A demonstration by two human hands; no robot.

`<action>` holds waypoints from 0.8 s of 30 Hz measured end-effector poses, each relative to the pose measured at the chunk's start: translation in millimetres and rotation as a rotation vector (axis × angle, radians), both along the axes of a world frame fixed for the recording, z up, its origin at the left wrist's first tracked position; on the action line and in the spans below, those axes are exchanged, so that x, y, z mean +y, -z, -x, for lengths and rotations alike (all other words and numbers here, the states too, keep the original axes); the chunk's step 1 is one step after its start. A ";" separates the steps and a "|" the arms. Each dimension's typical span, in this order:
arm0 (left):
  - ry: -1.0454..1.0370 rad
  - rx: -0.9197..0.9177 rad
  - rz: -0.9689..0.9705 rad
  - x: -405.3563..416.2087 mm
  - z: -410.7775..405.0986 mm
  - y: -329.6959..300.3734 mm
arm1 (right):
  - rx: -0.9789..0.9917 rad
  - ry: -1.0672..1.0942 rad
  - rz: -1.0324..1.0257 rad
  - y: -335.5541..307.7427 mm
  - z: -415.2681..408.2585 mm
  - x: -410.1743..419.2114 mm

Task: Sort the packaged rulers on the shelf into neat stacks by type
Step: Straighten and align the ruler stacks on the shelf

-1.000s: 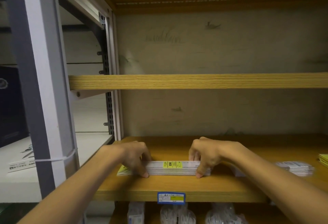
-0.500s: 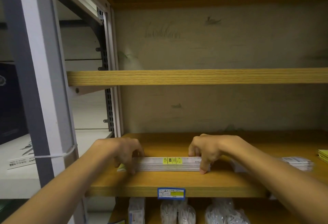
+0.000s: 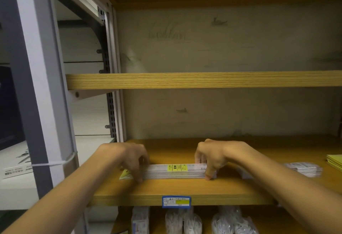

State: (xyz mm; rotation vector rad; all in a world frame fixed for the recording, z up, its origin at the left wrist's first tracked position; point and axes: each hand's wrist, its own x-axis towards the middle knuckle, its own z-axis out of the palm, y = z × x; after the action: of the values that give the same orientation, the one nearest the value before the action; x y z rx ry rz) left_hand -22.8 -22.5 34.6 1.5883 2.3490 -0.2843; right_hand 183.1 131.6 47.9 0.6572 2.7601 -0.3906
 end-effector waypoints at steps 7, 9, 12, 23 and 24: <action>0.021 -0.025 -0.058 5.5 -6.6 2.4 | 0.004 0.009 0.020 0.7 -0.2 1.5; 0.017 -0.046 -0.031 7.7 -6.5 0.8 | 0.002 0.007 0.020 0.9 -0.4 1.6; 0.012 -0.053 -0.011 10.8 -6.6 -1.1 | 0.009 0.005 0.015 2.2 -0.5 2.0; 0.042 0.010 -0.046 4.5 -12.5 1.6 | 0.015 -0.005 0.026 1.7 -1.6 3.9; 0.044 0.021 -0.049 4.1 -13.8 1.7 | 0.013 -0.007 0.026 2.2 -1.7 3.8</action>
State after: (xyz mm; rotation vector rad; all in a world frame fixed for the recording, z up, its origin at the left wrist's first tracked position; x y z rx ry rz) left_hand -9.0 -18.5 32.9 1.6693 2.3557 -0.2560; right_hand 184.9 135.3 45.7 0.6410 2.7641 -0.4305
